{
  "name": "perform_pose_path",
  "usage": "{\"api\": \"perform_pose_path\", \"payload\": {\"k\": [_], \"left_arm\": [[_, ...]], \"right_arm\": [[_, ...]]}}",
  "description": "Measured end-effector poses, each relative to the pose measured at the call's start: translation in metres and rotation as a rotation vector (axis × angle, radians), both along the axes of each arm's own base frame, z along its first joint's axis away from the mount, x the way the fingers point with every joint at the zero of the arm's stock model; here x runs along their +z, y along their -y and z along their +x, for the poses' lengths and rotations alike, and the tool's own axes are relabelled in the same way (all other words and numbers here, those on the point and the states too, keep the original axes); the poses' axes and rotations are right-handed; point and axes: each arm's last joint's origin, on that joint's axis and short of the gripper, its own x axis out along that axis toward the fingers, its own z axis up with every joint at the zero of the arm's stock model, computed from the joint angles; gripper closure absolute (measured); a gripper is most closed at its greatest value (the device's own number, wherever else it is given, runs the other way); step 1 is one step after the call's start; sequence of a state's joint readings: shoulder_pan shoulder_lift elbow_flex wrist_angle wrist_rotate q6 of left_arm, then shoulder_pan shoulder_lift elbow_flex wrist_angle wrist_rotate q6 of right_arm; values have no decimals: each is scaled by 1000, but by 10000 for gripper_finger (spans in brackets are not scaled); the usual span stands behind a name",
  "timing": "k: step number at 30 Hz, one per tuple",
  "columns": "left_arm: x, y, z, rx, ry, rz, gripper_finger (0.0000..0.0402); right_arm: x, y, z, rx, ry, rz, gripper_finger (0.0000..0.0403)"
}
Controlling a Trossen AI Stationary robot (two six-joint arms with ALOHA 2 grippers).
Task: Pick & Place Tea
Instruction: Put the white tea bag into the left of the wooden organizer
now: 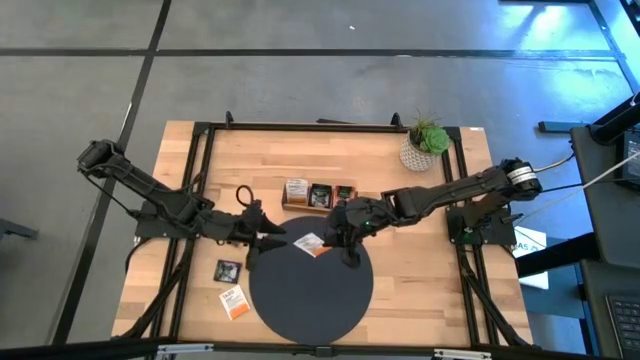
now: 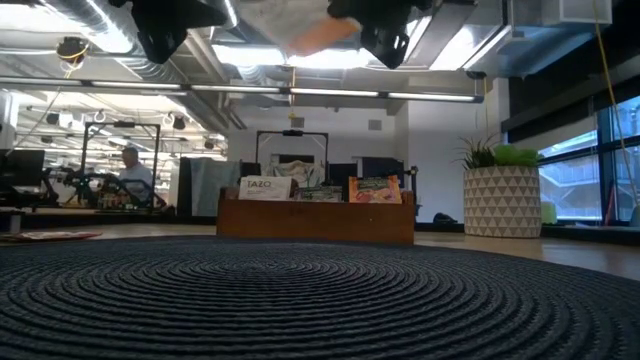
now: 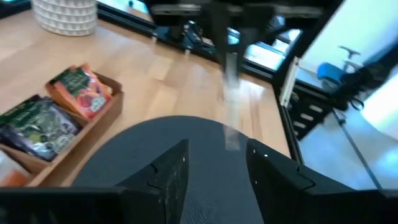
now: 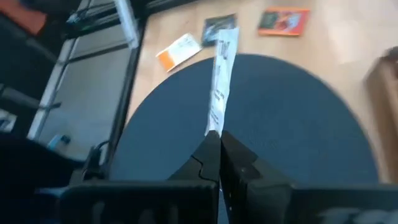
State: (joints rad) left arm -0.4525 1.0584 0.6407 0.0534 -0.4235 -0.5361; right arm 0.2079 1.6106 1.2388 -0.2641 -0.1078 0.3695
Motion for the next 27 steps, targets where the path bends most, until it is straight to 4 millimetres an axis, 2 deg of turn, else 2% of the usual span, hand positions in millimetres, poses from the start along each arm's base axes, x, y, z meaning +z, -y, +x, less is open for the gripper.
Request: {"api": "perform_pose_path", "payload": {"k": [11, 19, 27], "left_arm": [[-1, -8, 5, 26, -6, -62, 261], [2, -7, 8, -20, 28, -99, 263], [3, -9, 8, 10, 37, -92, 263]], "right_arm": [[0, 0, 12, -1, 102, -19, 396], [-2, 11, 15, -41, 96, -30, 396], [-1, 10, 15, -26, 102, -20, 396]]}}
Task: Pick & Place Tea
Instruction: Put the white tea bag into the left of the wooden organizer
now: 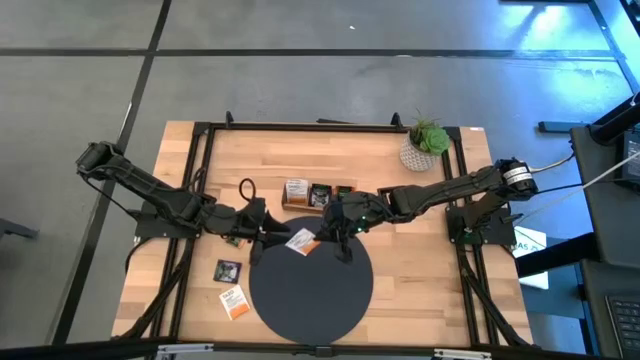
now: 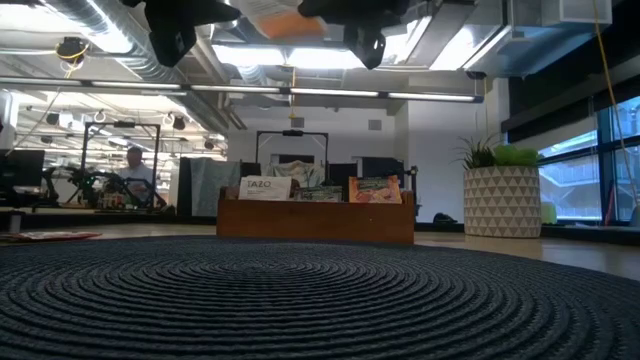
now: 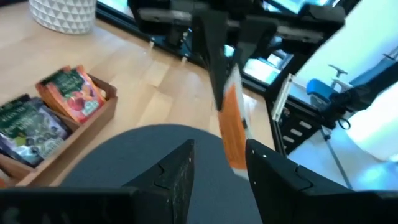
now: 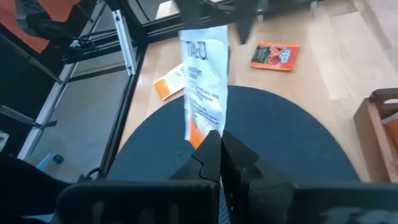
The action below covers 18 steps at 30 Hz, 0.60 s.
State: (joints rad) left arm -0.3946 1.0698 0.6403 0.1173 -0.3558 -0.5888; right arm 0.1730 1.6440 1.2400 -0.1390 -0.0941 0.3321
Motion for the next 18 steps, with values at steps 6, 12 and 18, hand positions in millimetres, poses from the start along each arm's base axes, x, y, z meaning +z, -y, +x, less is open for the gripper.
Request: {"api": "perform_pose_path", "payload": {"k": [6, 12, 18], "left_arm": [[5, -2, 2, 23, 53, -17, 263], [10, -8, 5, 38, 100, -50, 263], [6, -8, 8, 18, 71, -76, 263]], "right_arm": [[0, 0, 0, 7, -2, 4, 396], [0, 0, 0, 11, -1, 7, 396], [1, 0, 0, 10, 10, 9, 396]]}}
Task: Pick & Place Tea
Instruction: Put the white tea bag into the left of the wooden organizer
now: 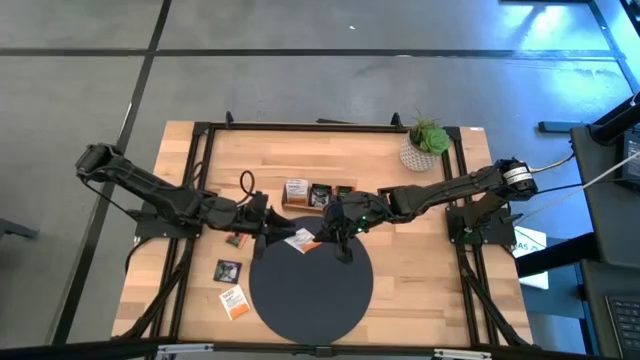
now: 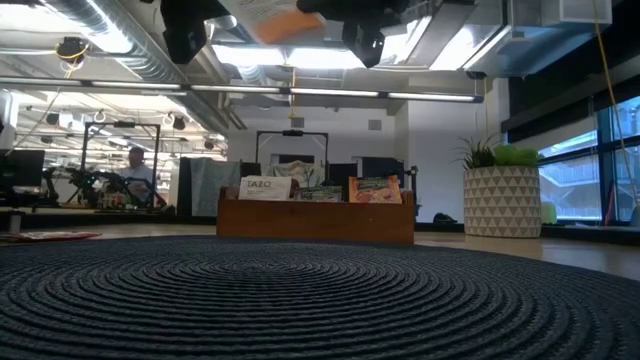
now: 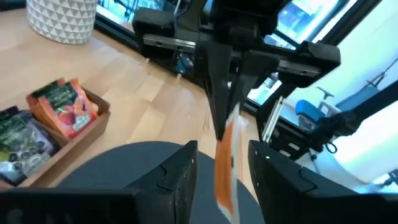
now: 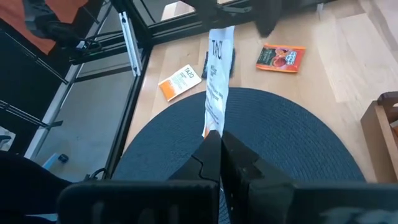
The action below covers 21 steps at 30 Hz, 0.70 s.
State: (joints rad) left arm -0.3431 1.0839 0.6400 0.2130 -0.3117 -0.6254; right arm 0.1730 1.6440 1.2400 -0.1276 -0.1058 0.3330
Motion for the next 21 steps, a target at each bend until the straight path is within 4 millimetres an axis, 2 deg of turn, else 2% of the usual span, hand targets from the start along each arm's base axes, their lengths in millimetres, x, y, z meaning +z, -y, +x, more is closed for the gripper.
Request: {"api": "perform_pose_path", "payload": {"k": [11, 16, 21], "left_arm": [[-13, 6, 9, -70, -57, 3, 269], [-13, 6, 9, -71, -56, 4, 295], [-12, 6, 9, -81, -39, 40, 337]], "right_arm": [[2, 3, 1, -9, 17, 7, 396], [1, 2, 1, 4, 8, 13, 396], [1, 3, 1, 4, 7, 14, 396]]}}
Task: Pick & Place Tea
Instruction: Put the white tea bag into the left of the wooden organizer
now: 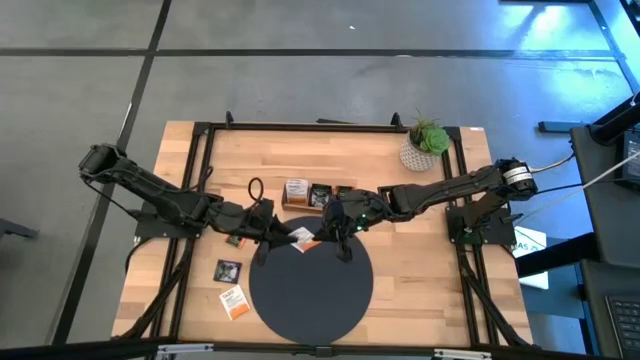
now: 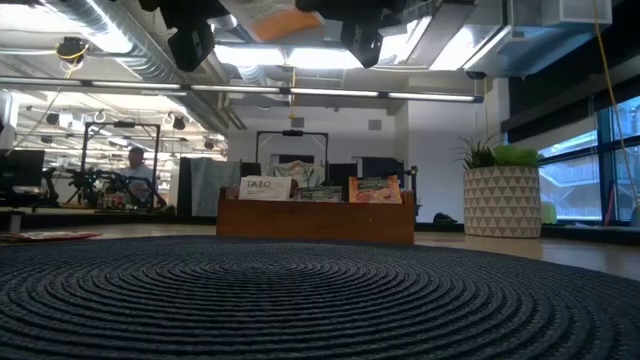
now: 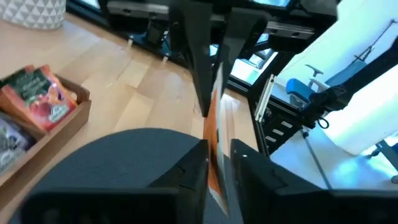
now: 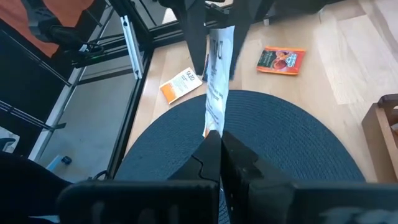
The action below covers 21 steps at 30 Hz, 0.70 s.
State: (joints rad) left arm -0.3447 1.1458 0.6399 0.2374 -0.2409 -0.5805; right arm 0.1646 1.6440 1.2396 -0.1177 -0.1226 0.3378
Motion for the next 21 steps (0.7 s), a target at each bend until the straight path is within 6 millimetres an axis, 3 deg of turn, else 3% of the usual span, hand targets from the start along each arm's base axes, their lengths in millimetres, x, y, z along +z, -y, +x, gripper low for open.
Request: {"api": "perform_pose_path", "payload": {"k": [5, 11, 16, 21], "left_arm": [[2, 0, 0, -28, 20, 57, 391], [1, -13, 5, -86, 12, 67, 398], [-5, -40, 7, -130, -71, 40, 398], [1, -76, 8, -135, -265, 203, 399]], "right_arm": [[0, 0, 0, 4, 3, -1, 395], [2, 4, -5, 30, -28, -7, 343], [7, 20, -32, -69, -234, -3, 274], [17, 28, -44, -254, -237, -56, 240]]}}
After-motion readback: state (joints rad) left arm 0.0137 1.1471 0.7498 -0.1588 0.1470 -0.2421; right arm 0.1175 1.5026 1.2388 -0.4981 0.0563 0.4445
